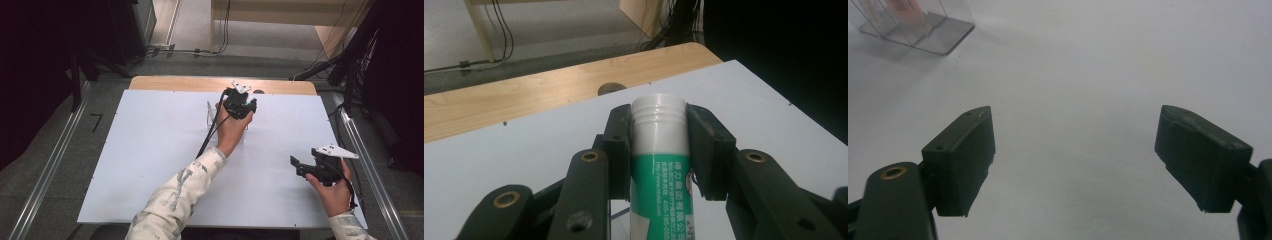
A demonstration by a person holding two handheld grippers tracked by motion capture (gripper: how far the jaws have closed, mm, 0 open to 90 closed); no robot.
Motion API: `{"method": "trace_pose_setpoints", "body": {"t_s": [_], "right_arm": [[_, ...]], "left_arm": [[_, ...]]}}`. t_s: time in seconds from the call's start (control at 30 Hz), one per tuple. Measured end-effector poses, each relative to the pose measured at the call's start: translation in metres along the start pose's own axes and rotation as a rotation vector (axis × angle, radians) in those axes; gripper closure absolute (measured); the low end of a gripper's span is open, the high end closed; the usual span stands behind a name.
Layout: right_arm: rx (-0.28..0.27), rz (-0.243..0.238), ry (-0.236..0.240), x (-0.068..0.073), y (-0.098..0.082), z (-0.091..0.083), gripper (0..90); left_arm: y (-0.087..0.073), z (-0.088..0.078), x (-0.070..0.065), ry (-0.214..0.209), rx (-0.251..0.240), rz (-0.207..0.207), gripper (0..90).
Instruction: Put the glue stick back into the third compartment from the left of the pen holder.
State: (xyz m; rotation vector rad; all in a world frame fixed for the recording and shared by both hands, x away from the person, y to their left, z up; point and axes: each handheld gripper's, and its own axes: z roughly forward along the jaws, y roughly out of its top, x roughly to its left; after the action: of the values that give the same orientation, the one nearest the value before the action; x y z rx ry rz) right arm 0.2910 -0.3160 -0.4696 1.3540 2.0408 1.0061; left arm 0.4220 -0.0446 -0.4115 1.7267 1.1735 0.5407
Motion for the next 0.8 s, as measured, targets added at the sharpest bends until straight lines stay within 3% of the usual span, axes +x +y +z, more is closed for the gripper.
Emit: {"method": "trace_pose_setpoints", "body": {"t_s": [0.8], "right_arm": [[0.006, 0.002, 0.001, 0.0005, -0.0003, 0.0008, 15.3]], "left_arm": [[-0.0043, -0.0096, 0.0031, 0.01, 0.016, 0.019, 65.0]]}}
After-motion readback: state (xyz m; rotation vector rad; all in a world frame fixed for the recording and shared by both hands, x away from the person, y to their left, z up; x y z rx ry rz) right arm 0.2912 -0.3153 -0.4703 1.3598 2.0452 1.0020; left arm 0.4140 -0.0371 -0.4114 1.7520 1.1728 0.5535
